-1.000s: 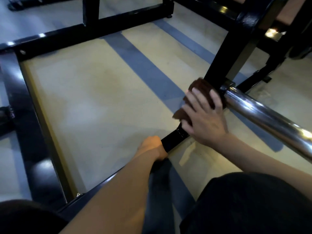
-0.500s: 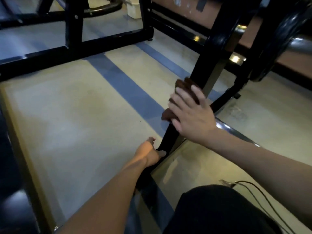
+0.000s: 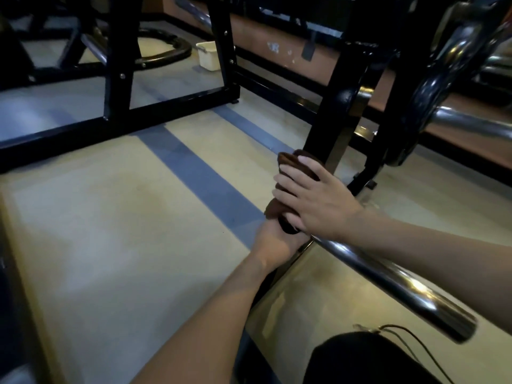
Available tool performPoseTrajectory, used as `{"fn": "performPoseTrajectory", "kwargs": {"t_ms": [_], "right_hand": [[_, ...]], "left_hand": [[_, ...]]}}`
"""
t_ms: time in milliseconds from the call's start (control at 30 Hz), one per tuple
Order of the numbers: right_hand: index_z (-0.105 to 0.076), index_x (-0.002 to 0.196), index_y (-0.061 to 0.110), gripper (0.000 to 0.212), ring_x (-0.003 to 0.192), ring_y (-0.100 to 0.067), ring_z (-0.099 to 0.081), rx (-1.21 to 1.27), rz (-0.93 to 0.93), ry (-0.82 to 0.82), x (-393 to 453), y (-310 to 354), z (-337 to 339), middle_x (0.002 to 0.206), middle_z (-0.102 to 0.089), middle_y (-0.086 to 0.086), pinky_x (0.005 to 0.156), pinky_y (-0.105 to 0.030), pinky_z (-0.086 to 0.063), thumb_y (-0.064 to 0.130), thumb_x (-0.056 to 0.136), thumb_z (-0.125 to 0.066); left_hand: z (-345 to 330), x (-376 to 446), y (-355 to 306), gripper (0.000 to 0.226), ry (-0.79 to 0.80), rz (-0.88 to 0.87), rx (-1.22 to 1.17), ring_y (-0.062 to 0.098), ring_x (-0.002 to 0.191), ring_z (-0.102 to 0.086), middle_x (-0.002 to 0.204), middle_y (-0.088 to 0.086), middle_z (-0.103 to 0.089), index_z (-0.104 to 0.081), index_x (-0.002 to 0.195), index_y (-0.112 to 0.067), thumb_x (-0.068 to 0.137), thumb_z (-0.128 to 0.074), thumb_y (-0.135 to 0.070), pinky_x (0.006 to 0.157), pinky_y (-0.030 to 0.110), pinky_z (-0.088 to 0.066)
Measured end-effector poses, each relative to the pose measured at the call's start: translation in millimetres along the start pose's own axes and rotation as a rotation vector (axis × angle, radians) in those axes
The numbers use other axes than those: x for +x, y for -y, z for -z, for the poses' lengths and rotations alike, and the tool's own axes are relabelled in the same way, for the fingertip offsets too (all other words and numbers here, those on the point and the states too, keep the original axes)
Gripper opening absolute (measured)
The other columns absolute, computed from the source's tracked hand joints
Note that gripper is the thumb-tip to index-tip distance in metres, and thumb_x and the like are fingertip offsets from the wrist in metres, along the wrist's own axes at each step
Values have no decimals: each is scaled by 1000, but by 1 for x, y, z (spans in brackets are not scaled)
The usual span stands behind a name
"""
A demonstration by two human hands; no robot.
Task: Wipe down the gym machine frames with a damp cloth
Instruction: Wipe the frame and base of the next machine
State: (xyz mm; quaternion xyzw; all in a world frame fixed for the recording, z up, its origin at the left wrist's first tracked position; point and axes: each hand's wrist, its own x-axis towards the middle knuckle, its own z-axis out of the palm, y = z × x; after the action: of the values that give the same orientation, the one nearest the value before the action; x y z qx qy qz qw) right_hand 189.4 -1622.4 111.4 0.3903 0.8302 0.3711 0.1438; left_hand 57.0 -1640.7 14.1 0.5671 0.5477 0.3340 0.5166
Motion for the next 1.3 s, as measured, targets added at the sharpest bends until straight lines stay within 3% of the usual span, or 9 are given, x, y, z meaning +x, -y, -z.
{"fn": "performPoseTrajectory", "kwargs": {"t_ms": [267,433,500,633,800,967,1133,1200,1300], "right_hand": [[-59,141,21,56,156,-27,-23,80,-432,-252,25,-90,35,162,-41,-5,126,-58,-6,54,100,-40],[-62,136,23,60,153,-29,-32,9,-113,-172,17,-92,27,151,-53,-6,127,-54,-11,58,101,-29],[-64,135,21,59,152,-28,-33,14,-222,-260,27,-121,35,152,-54,-6,127,-56,-11,57,101,-31],[-65,134,18,54,155,-27,-27,70,-433,-336,32,-126,42,157,-49,-5,126,-58,-9,52,101,-39],[-63,132,21,57,153,-30,-32,82,-145,-284,9,-95,23,153,-52,-7,126,-57,-11,57,98,-36],[-61,135,16,51,155,-28,-25,111,-472,-348,30,-125,43,159,-45,-5,125,-54,-10,49,102,-39],[-62,115,20,33,124,-27,-52,47,-330,-108,45,-44,24,121,-63,-2,102,-50,-26,46,98,-53],[-62,109,20,33,108,-28,-59,235,-340,-2,66,-12,33,108,-67,-3,97,-51,-33,47,101,-46],[-63,104,20,39,95,-28,-64,1007,-645,125,104,32,56,96,-69,-2,89,-43,-43,50,100,-39]], "left_hand": [[-3,1,-41,38,-67,-129,-138,0,104,-62,117,-13,-63,-48,117,-45,85,-70,-43,87,27,-54],[2,7,-65,45,-169,-133,-104,1,94,-68,103,-24,-66,-56,125,-35,87,-80,-44,83,28,-60],[4,6,-67,49,-182,-130,-23,-5,96,-64,107,-26,-63,-54,130,-32,89,-78,-44,81,17,-54],[5,3,-67,53,-198,-127,10,1,107,-64,116,-19,-67,-54,133,-30,89,-78,-45,91,23,-55],[6,6,-69,50,-192,-78,-8,4,102,-65,115,-16,-67,-56,127,-32,86,-81,-46,91,32,-58],[6,2,-69,53,-173,-62,-2,-1,106,-61,118,-19,-65,-54,132,-32,88,-80,-44,95,27,-55],[30,-7,-69,37,6,108,-345,6,92,-71,110,-9,-70,-58,131,-26,96,-61,-13,77,23,-57],[56,-14,-69,22,-111,206,-395,11,77,-60,85,-7,-62,-64,112,-23,98,-52,-11,65,24,-44],[100,-25,-62,19,-357,328,-578,19,81,-56,83,-1,-61,-65,102,-18,99,-47,-13,68,31,-41]]}}
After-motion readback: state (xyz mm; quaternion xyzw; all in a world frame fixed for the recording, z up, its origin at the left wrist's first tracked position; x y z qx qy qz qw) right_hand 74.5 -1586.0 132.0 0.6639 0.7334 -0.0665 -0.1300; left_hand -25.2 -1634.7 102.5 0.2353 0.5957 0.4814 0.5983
